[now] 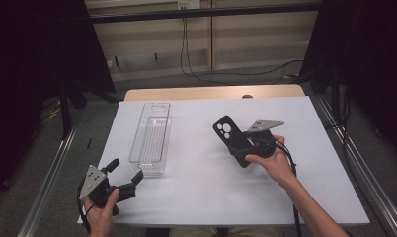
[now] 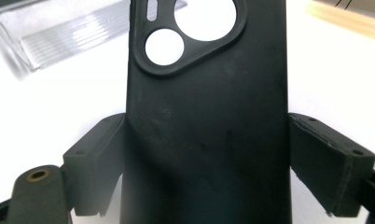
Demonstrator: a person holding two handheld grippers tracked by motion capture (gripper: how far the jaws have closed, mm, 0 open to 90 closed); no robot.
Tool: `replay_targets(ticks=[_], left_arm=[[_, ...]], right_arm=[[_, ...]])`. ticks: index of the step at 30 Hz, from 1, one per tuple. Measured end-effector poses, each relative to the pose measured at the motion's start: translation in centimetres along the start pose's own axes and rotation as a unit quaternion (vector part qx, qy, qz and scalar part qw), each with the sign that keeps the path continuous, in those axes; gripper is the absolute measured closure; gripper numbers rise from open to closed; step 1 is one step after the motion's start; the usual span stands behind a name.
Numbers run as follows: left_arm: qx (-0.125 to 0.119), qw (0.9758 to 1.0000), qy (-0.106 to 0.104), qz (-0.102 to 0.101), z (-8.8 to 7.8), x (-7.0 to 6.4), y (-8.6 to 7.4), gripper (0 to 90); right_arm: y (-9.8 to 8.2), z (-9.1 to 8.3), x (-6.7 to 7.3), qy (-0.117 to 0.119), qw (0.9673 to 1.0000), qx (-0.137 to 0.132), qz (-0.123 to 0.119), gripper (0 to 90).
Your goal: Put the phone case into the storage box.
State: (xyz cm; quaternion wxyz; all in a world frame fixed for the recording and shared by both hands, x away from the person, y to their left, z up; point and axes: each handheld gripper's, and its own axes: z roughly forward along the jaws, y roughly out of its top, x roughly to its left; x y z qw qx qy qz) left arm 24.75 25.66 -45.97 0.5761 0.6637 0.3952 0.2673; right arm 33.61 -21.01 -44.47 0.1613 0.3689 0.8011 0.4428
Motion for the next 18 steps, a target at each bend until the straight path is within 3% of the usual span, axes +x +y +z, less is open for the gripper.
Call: replay_targets(ticks=[11,18], left_arm=[[-0.002,1.0000,-0.009,-0.002,0.0,-0.1,0.1,2.6],[-0.003,0.9998,-0.013,-0.014,-0.1,-0.1,0.3,2.5]], right_arm=[[-1.3,-1.7,0.1,-0.007,0.9976,-0.069,-0.004,14.9],[-2.1,-3.1,0.4,-0.002,0.9959,-0.090,-0.008,14.8]])
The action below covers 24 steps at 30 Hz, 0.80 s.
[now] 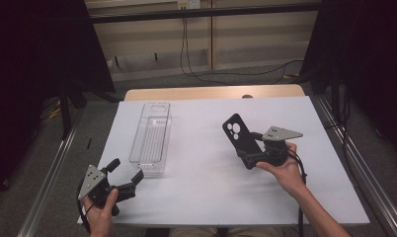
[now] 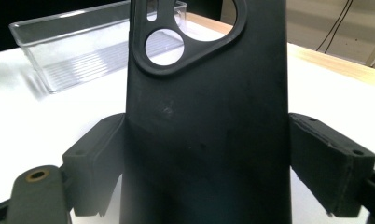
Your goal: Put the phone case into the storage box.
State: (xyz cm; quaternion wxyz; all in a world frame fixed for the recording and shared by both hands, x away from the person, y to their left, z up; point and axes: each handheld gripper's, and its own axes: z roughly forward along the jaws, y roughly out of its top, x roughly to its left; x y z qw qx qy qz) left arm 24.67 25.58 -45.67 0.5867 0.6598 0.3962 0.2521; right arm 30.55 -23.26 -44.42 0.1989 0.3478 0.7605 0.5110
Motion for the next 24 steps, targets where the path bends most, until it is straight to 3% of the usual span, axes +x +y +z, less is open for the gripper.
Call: replay_targets(ticks=[11,18,24], left_arm=[[0.006,0.9999,-0.007,0.010,0.0,-0.1,0.1,2.4],[0.009,0.9991,-0.031,0.026,0.1,-0.8,0.6,2.5],[0.012,0.9985,-0.050,0.020,0.4,-1.4,0.8,3.2]], right_arm=[[-1.4,-1.7,1.0,0.021,0.9996,-0.020,0.006,14.6],[-2.3,-2.5,1.3,0.029,0.9988,-0.038,0.011,14.5],[-2.5,-2.7,1.8,0.047,0.9980,-0.042,0.010,14.5]])
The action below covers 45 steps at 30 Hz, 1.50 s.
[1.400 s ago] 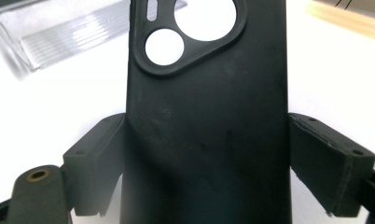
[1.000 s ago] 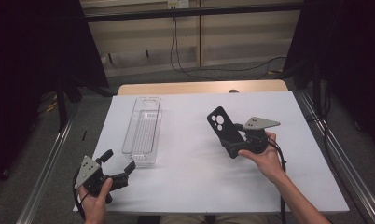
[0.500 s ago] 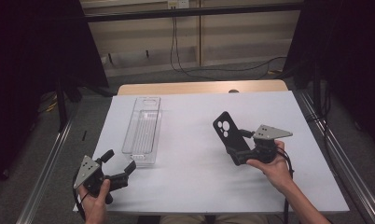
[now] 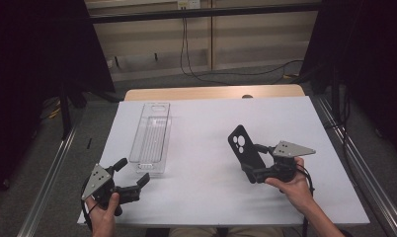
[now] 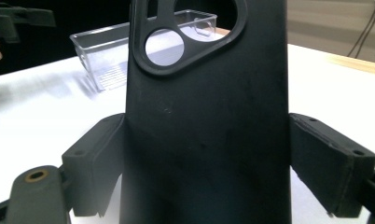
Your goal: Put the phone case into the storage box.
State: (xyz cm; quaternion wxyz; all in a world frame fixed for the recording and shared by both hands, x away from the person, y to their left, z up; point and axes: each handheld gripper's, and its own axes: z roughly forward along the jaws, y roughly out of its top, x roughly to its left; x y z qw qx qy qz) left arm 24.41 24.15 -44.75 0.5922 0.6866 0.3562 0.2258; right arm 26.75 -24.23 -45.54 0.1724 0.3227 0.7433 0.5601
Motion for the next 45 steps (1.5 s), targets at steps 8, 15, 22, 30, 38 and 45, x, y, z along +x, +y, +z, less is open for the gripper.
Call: replay_targets(ticks=[8,15,22,30,38,45], left_arm=[[0.008,0.9993,-0.034,-0.008,0.7,-0.4,0.2,3.2],[0.007,0.9976,-0.069,0.000,1.1,-0.8,0.6,3.9],[0.016,0.9956,-0.091,0.013,1.8,-1.6,0.8,5.0],[0.039,0.9914,-0.120,0.034,3.0,-2.2,0.9,3.8],[0.043,0.9871,-0.151,0.032,4.4,-3.4,1.1,3.2],[0.034,0.9825,-0.181,0.028,5.6,-4.1,1.5,1.8]], right_arm=[[0.1,0.3,0.8,0.015,0.9998,-0.004,-0.009,14.4],[0.2,0.4,1.3,0.028,0.9995,-0.008,-0.011,14.4],[0.2,0.7,1.8,0.040,0.9992,-0.006,-0.010,14.4],[0.2,1.0,2.4,0.051,0.9986,-0.005,-0.014,14.4],[0.4,1.3,3.0,0.064,0.9977,-0.006,-0.019,14.4],[0.5,1.5,3.3,0.071,0.9973,-0.006,-0.020,14.4]])
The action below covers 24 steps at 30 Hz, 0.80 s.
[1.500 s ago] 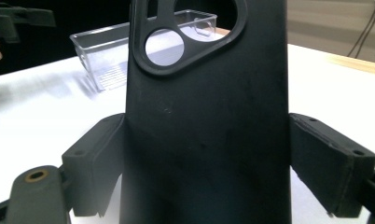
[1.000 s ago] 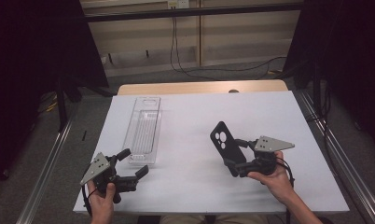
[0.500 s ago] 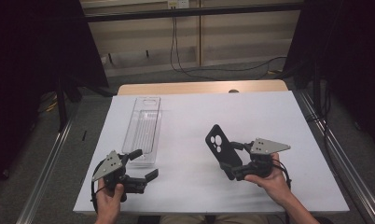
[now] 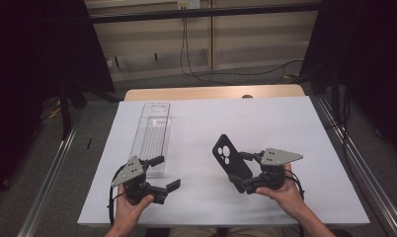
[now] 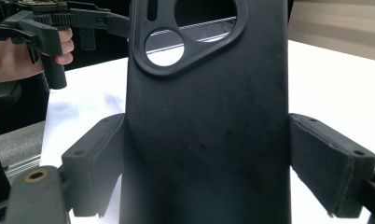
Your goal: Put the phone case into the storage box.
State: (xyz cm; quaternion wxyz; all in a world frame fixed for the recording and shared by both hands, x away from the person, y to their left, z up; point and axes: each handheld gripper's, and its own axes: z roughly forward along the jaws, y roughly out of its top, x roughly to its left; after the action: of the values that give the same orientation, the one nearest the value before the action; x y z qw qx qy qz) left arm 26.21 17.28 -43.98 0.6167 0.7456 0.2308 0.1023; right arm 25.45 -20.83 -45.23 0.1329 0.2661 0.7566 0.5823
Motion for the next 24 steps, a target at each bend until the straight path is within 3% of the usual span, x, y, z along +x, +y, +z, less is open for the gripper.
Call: replay_targets(ticks=[6,9,15,19,20,24], left_arm=[[0.001,0.9997,-0.024,0.010,1.3,0.0,0.4,2.5],[-0.003,0.9993,-0.037,0.002,1.9,-0.2,0.7,2.1],[-0.009,0.9984,-0.056,0.006,3.5,-0.5,1.3,2.1],[-0.013,0.9969,-0.077,0.014,4.5,-0.6,1.6,1.9],[-0.014,0.9957,-0.090,0.016,4.7,-0.6,1.8,1.3],[-0.016,0.9948,-0.099,0.016,5.9,-0.7,2.3,1.2]], right_arm=[[0.1,0.0,0.1,0.003,1.0000,-0.002,0.000,14.4],[0.1,0.0,0.2,0.004,1.0000,-0.002,0.000,14.4],[0.2,0.0,0.1,0.009,0.9999,-0.004,-0.003,14.3],[0.3,0.0,0.1,0.017,0.9998,-0.005,-0.006,14.3],[0.3,0.0,0.2,0.018,0.9998,-0.005,-0.006,14.3],[0.3,-0.1,0.1,0.020,0.9998,-0.004,-0.008,14.3]])
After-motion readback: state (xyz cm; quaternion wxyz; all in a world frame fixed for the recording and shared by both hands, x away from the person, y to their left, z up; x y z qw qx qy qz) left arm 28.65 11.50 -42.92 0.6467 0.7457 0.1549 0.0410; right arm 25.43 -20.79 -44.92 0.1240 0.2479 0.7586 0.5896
